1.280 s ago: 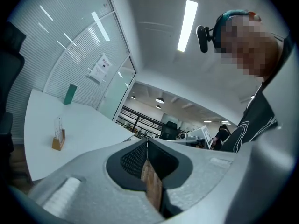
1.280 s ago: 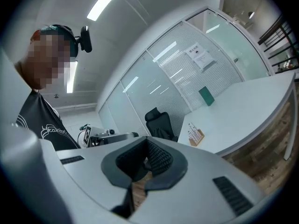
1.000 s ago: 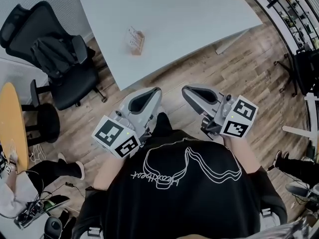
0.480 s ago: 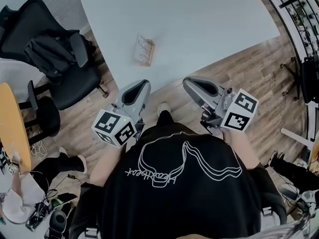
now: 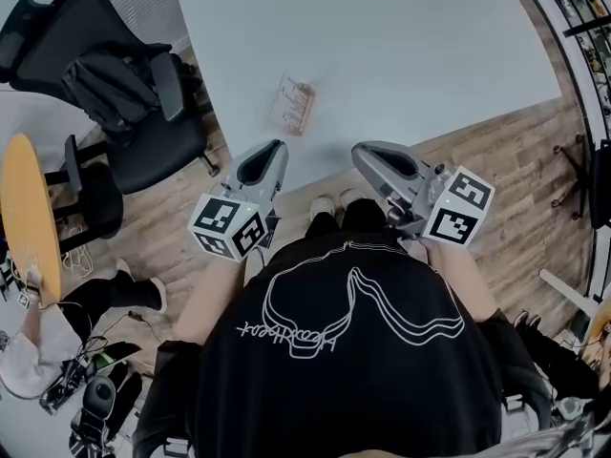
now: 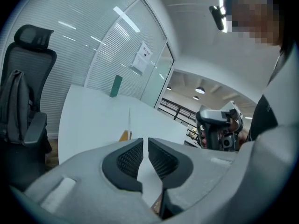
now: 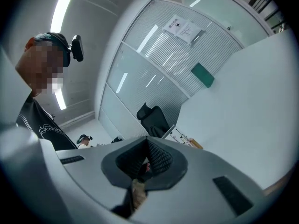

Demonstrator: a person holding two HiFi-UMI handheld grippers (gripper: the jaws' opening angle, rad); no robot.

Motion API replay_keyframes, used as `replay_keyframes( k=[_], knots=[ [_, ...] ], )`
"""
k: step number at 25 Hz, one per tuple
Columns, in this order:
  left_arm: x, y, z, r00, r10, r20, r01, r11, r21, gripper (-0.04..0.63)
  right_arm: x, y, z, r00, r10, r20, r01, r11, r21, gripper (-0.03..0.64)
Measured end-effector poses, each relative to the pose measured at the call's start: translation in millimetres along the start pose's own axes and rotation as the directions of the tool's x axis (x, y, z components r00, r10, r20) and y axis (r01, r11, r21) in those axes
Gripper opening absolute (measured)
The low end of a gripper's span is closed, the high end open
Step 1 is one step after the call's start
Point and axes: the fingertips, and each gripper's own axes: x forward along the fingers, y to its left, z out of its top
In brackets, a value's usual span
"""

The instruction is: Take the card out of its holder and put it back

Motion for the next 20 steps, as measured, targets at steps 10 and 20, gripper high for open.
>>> replay_keyframes(
  k=[10, 20],
  knots=[
    [25, 31, -19, 0.98, 0.199, 0.003, -0.199, 0.979, -0.044, 0.091, -1, -40, 9, 0.99, 0.07, -0.121, -0.069, 0.998, 0.013, 0.009],
    [48, 43, -23, 0.972, 0.231, 0.032, -0.231, 0.973, 0.0, 0.115, -23, -57, 17, 0.979, 0.108, -0.175, -0.106, 0.994, 0.022, 0.009]
  ],
)
